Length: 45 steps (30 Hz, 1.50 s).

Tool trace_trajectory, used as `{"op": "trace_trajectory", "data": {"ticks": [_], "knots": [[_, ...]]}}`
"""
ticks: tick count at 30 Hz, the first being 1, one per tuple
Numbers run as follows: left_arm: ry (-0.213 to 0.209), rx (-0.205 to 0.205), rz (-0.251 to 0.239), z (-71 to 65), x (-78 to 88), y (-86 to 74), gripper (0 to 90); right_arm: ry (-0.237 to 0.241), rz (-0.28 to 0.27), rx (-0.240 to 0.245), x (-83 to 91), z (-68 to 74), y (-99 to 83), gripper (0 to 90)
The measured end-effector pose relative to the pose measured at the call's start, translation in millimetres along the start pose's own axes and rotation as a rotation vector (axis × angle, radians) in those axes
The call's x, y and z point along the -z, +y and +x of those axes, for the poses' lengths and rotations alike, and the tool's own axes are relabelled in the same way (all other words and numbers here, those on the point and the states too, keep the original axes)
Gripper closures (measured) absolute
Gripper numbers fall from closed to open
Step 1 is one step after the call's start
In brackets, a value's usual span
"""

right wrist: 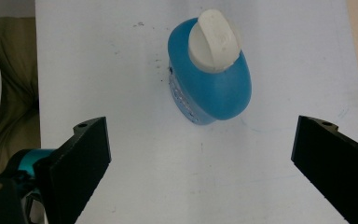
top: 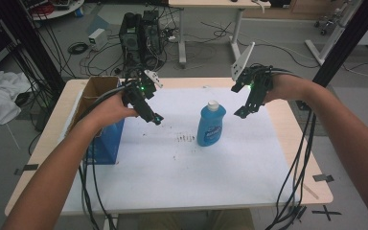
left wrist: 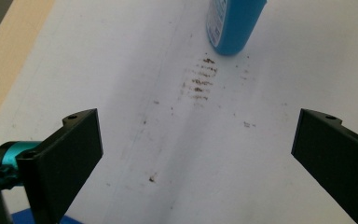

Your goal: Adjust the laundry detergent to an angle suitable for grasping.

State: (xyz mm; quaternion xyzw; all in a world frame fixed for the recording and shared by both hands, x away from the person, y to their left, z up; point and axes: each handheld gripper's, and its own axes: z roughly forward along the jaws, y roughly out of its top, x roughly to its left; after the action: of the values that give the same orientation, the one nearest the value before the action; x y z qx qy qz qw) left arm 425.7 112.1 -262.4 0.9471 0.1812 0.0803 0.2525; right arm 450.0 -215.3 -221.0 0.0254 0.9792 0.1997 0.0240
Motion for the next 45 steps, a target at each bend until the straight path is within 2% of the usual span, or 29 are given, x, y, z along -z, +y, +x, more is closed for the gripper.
{"op": "trace_trajectory", "data": {"ticks": [7,10,17,20,24,29,32,33,38,40,41,43,45], "knots": [[0.014,0.039,-0.126,-2.1,-6.5,-7.0,1.7,-0.009,-0.009,-0.01,0.8,-0.8,-6.5,3.5],[0.007,0.075,-0.19,-4.4,-9.7,-9.5,1.7,-0.012,-0.005,-0.009,1.1,-1.3,-7.8,3.5],[-0.004,0.067,-0.237,-8.7,-14.5,-13.7,1.7,-0.013,-0.011,-0.012,0.2,-2.2,-9.6,3.5],[-0.012,0.085,-0.286,-12.1,-19.9,-15.8,1.7,-0.013,-0.008,-0.02,-0.7,-1.7,-10.6,3.5],[-0.03,0.087,-0.302,-14.8,-27.2,-16.5,1.7,-0.009,-0.005,-0.017,-1.0,-1.9,-12.2,3.5],[-0.041,0.091,-0.347,-20.7,-35.4,-12.9,1.7,-0.008,-0.004,-0.019,-1.4,-2.1,-14.5,3.5],[-0.049,0.079,-0.352,-24.0,-39.3,-8.5,1.7,-0.007,-0.002,-0.029,-2.6,-1.9,-15.8,3.5],[-0.041,0.077,-0.361,-25.5,-41.2,-7.0,1.7,-0.006,0.001,-0.031,-3.0,-1.7,-16.2,3.5],[-0.052,0.079,-0.381,-31.0,-51.2,-1.3,1.7,0.001,-0.008,-0.023,-6.5,-2.4,-18.7,3.5],[-0.057,0.077,-0.372,-31.8,-52.4,0.0,1.7,0.0,-0.004,-0.031,-6.6,-2.1,-19.5,3.5],[-0.063,0.084,-0.392,-34.1,-56.7,2.1,1.7,0.003,-0.005,-0.028,-7.6,-3.0,-21.4,3.5],[-0.057,0.072,-0.399,-35.7,-61.5,4.6,1.7,0.003,-0.003,-0.036,-7.6,-3.0,-22.3,3.5],[-0.069,0.077,-0.403,-37.4,-65.6,6.7,1.7,0.003,-0.009,-0.028,-7.9,-3.8,-23.0,3.5]]}}
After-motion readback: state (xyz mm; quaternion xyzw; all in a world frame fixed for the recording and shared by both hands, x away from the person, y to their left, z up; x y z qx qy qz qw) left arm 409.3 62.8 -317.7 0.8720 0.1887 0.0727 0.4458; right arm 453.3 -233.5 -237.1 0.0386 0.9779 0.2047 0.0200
